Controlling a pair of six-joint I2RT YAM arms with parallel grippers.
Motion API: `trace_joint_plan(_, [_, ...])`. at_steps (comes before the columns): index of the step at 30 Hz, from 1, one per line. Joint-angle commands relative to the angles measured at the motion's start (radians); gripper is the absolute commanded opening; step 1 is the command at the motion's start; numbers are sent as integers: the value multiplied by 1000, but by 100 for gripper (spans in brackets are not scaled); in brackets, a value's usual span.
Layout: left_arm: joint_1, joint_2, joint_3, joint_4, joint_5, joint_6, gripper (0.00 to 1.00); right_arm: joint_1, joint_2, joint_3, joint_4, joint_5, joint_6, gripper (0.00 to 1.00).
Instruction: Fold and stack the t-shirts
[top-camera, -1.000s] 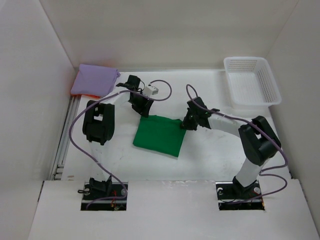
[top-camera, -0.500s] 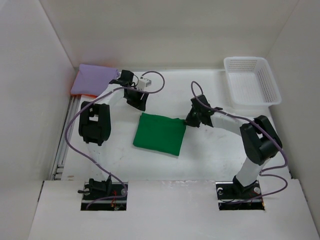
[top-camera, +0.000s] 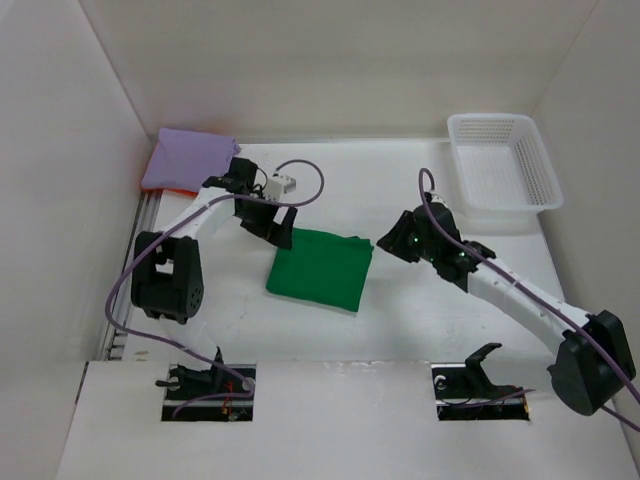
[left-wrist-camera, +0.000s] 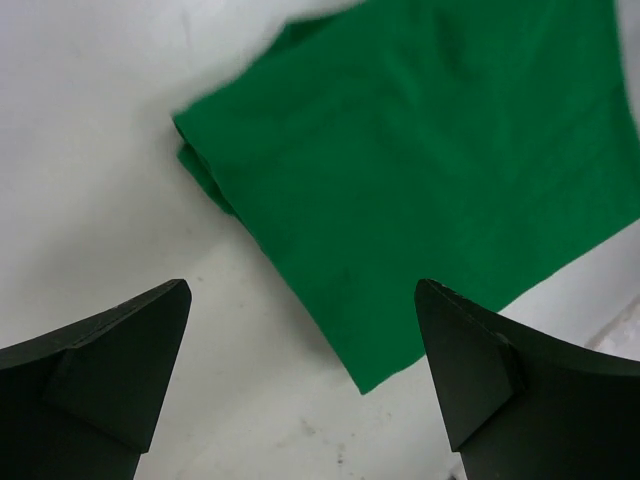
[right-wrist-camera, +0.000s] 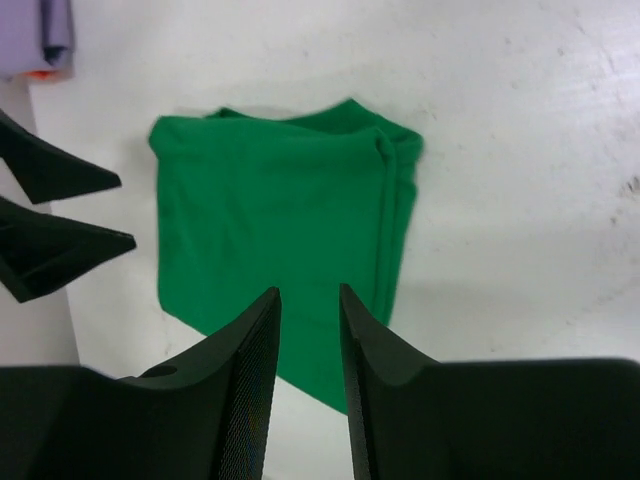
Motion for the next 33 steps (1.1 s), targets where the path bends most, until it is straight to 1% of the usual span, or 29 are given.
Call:
trace_joint_plan(1, [12, 55, -41, -47, 33, -2, 100, 11, -18, -61, -23, 12, 33, 35])
trace_joint_plan(7, [3, 124, -55, -50, 35, -11, 100, 19, -24, -110, 32, -16, 59, 35])
trace_joint_plan(8, [-6, 144, -61, -51, 30, -17, 98, 19, -25, -114, 36, -16, 66, 35])
trace_joint_plan(11, [-43, 207, -72, -62, 30, -53, 88, 19, -22, -114, 38, -19, 79, 35])
trace_joint_plan(16, [-89, 264, -98, -65, 65, -100, 71, 19, -21, -91, 35, -28, 76, 37])
trace_joint_plan(19, [-95, 323, -95, -77, 82, -108, 64, 8, -34, -89, 38, -15, 79, 37])
trace_joint_plan(21, [-92, 369, -80, -79, 105, -125, 54, -1, -47, -89, 38, 1, 85, 37])
trace_joint_plan(22, [-91, 391, -69, -79, 114, -137, 48, -5, -56, -88, 34, 7, 92, 37])
trace_joint_plan(23, [-91, 408, -60, -79, 122, -143, 39, -11, -64, -86, 30, 10, 102, 37])
trace_joint_plan(25, [-98, 429, -42, -79, 130, -152, 16, -33, -79, -77, 24, 10, 105, 37])
trace_joint_plan(26, [-103, 434, -29, -79, 133, -158, 8, -47, -85, -69, 18, 7, 103, 37])
trace_joint_plan(27, [-104, 435, -16, -79, 142, -162, 3, -60, -90, -60, 9, 7, 100, 37])
trace_joint_plan(28, [-103, 434, 1, -79, 153, -168, 0, -76, -91, -49, 1, 7, 93, 37])
trace_joint_plan(30, [-92, 403, 43, -67, 176, -192, 0, -110, -90, -31, -6, -1, 73, 37])
trace_joint_plan(33, [-48, 327, 118, -4, 154, -255, 0, -154, -74, -2, -13, -8, 39, 38])
